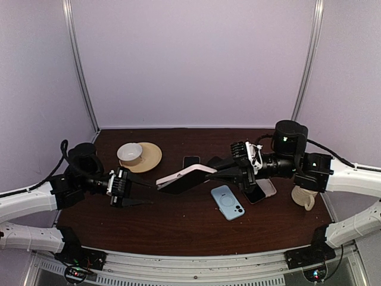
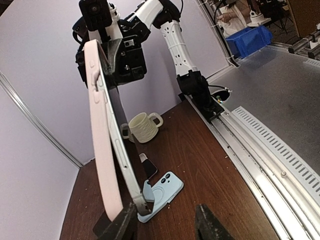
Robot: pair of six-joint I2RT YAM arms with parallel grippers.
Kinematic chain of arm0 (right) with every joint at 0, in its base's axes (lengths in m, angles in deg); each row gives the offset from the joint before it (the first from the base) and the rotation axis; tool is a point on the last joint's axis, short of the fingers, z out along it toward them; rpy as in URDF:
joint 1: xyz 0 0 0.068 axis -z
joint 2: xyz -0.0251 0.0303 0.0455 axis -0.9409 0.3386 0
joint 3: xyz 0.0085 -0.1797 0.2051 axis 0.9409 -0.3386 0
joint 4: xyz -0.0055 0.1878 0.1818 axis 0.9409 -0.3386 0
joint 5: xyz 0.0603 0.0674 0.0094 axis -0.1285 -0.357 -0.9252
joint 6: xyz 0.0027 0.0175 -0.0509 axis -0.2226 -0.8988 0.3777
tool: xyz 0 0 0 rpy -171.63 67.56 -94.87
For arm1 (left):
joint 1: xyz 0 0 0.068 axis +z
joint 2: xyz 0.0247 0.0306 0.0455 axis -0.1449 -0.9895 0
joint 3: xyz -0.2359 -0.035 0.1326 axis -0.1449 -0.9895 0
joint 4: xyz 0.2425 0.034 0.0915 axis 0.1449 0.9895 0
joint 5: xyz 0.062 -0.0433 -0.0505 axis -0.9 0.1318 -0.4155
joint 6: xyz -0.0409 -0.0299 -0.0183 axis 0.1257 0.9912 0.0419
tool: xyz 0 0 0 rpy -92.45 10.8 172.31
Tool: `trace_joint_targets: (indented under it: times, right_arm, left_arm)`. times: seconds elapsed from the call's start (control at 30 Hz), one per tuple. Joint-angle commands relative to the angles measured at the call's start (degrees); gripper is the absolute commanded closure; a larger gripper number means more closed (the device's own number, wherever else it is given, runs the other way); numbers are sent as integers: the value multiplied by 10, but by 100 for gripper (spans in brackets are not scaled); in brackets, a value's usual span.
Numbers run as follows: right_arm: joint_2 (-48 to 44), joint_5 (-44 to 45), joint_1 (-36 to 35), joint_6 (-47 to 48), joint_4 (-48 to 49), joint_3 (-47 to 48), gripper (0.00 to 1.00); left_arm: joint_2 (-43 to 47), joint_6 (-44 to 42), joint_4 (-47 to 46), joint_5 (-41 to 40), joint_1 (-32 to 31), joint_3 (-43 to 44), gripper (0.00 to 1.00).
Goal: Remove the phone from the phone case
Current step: Pass from the right arm to the left
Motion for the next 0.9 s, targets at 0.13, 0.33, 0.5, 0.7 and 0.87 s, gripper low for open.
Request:
trace_joint_targets:
  times: [0.13, 0.33, 0.5, 0.7, 0.87]
  right_arm:
    - [3, -28, -24, -1, 46, 35, 100]
    - [19, -2, -39, -2, 61, 40, 100]
    - [38, 29, -51, -18, 98, 43, 100]
    - [54, 43, -59, -17, 108, 51, 100]
    - [54, 46, -60, -17, 106, 54, 100]
  left_arm:
    - [-5, 8, -27, -33, -3, 21, 55]
    - [-8, 17, -41, -44, -3, 20, 56]
    - [-13, 24, -60, -85, -3, 19, 62]
    - [-15, 23, -68, -125, -3, 18, 73]
    - [-12, 19, -74, -143, -3, 16, 84]
